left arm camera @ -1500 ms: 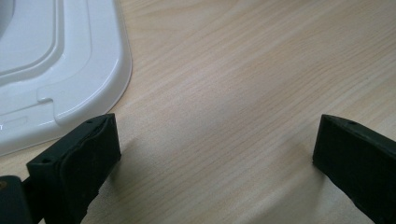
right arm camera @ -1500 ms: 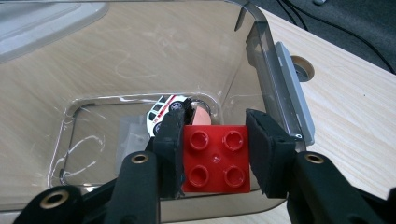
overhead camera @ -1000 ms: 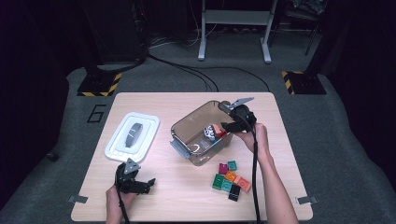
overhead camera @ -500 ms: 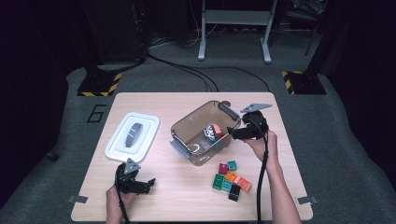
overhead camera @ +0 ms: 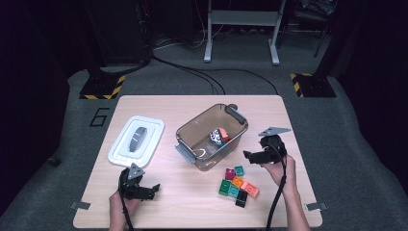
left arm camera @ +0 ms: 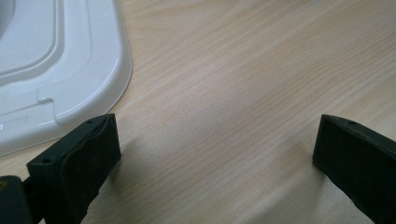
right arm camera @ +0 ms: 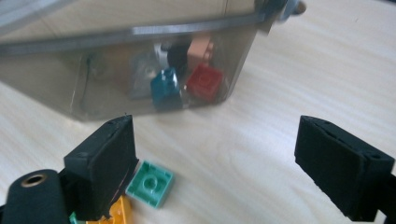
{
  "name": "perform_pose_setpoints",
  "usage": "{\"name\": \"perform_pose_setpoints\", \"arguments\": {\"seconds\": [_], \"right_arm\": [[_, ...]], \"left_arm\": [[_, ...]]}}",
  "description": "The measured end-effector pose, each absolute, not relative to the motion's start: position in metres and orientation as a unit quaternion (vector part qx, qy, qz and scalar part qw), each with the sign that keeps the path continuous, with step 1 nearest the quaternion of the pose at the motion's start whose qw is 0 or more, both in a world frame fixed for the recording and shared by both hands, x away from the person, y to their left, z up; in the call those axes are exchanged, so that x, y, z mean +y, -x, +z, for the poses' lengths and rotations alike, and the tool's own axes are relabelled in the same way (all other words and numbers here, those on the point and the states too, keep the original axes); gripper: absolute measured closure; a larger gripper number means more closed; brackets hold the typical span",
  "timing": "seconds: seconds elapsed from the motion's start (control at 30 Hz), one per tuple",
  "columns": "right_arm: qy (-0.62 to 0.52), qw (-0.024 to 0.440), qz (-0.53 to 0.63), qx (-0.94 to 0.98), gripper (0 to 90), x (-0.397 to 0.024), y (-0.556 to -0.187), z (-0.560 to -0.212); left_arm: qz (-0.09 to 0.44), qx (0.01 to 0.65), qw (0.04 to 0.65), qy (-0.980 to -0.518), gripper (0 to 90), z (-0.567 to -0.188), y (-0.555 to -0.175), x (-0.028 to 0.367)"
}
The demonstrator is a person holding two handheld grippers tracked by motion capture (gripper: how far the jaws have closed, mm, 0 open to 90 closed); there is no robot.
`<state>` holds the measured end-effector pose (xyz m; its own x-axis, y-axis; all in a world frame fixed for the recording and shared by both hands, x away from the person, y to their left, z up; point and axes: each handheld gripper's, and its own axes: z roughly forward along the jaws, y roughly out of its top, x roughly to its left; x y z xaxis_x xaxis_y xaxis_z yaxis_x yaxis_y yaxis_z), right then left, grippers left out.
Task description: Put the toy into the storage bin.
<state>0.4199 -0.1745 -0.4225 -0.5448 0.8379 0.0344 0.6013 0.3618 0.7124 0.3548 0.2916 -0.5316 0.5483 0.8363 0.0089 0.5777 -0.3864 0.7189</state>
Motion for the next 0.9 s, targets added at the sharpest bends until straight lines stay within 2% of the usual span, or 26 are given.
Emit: {"name": "perform_pose_setpoints", "arguments": {"seconds": [0.2,0.27,0.4,0.43,0.5,0.6,0.77,0.9], "right_arm": [[-0.459,0.152,0.335,0.809,10.6,-0.174,-0.416,-0.449],[-0.461,0.146,0.331,0.81,17.9,-0.171,-0.415,-0.457],[-0.464,0.135,0.323,0.814,40.9,-0.165,-0.416,-0.469],[-0.468,0.134,0.319,0.813,42.3,-0.163,-0.415,-0.471],[-0.465,0.124,0.321,0.816,53.4,-0.16,-0.415,-0.475],[-0.468,0.113,0.313,0.819,64.2,-0.156,-0.415,-0.48],[-0.472,0.104,0.301,0.822,72.2,-0.152,-0.416,-0.486],[-0.473,0.114,0.286,0.825,78.8,-0.15,-0.417,-0.488]], "left_arm": [[0.189,0.436,0.341,-0.811,0.7,-0.532,-0.355,0.292],[0.189,0.436,0.342,-0.811,0.7,-0.532,-0.355,0.292],[0.189,0.436,0.342,-0.811,0.7,-0.532,-0.355,0.292],[0.189,0.436,0.342,-0.811,0.7,-0.532,-0.355,0.292],[0.189,0.436,0.342,-0.811,0.7,-0.532,-0.355,0.292],[0.189,0.436,0.342,-0.811,0.7,-0.532,-0.355,0.292],[0.189,0.436,0.341,-0.811,0.7,-0.532,-0.355,0.292],[0.189,0.436,0.342,-0.811,0.7,-0.532,-0.355,0.292]]}}
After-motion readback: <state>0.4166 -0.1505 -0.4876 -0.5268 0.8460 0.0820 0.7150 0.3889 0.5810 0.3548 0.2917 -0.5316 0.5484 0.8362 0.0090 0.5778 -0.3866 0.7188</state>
